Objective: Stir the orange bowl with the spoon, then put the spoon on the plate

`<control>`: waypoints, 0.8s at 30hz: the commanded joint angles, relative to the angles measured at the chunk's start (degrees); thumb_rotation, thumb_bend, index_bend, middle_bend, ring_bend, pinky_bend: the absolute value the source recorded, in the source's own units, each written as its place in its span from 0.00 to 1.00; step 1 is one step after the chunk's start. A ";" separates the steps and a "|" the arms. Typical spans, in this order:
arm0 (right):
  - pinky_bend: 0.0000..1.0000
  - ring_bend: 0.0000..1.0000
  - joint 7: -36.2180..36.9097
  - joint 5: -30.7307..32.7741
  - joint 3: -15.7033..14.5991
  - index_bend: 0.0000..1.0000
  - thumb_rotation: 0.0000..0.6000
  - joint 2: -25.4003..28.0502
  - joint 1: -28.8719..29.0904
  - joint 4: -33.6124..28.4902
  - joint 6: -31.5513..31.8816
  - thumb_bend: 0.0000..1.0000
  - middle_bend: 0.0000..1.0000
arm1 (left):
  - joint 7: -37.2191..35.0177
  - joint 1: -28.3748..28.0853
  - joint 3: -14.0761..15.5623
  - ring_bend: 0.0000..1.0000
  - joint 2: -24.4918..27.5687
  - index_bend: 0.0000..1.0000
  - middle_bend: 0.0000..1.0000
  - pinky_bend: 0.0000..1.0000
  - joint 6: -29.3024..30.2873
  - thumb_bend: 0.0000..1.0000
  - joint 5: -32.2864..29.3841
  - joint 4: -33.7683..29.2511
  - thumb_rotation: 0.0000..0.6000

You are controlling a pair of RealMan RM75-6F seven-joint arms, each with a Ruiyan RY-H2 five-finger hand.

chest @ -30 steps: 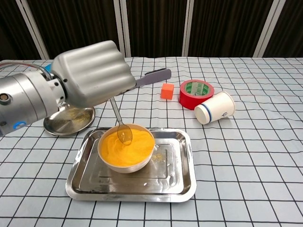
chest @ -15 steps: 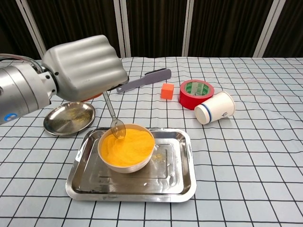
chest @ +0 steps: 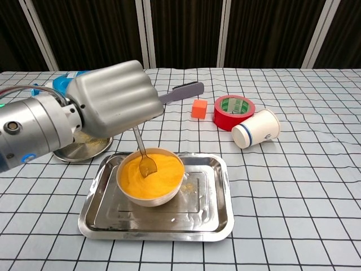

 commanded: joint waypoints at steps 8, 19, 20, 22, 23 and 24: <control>0.00 0.00 -0.15 -0.03 -0.04 0.00 1.00 0.01 -0.03 -0.04 0.02 0.39 0.00 | -0.24 -0.22 -1.66 1.00 -1.74 0.83 1.00 1.00 1.70 0.58 0.52 -1.22 1.00; 0.00 0.00 -0.24 -0.06 0.03 0.00 1.00 -0.03 -0.07 -0.06 0.20 0.39 0.00 | 1.35 -1.24 -2.52 1.00 -2.26 0.83 1.00 1.00 1.45 0.58 -0.33 -3.75 1.00; 0.00 0.00 -0.22 -0.04 0.05 0.00 1.00 -0.02 -0.07 -0.08 0.20 0.39 0.00 | 1.48 -1.35 -2.48 1.00 -2.31 0.83 1.00 1.00 1.38 0.58 -0.28 -3.92 1.00; 0.00 0.00 -0.26 0.04 0.06 0.00 1.00 -0.02 -0.07 -0.08 0.16 0.39 0.00 | 1.53 -1.50 -2.30 1.00 -2.44 0.83 1.00 1.00 1.25 0.58 -0.13 -4.25 1.00; 0.00 0.00 -0.25 0.07 0.07 0.00 1.00 -0.02 -0.07 -0.08 0.15 0.39 0.00 | 1.50 -1.51 -2.26 1.00 -2.49 0.83 1.00 1.00 1.22 0.58 -0.13 -4.35 1.00; 0.00 0.00 -0.24 0.10 0.08 0.00 1.00 -0.02 -0.08 -0.09 0.15 0.39 0.00 | 1.47 -1.54 -2.15 1.00 -2.60 0.83 1.00 1.00 1.17 0.58 -0.06 -4.53 1.00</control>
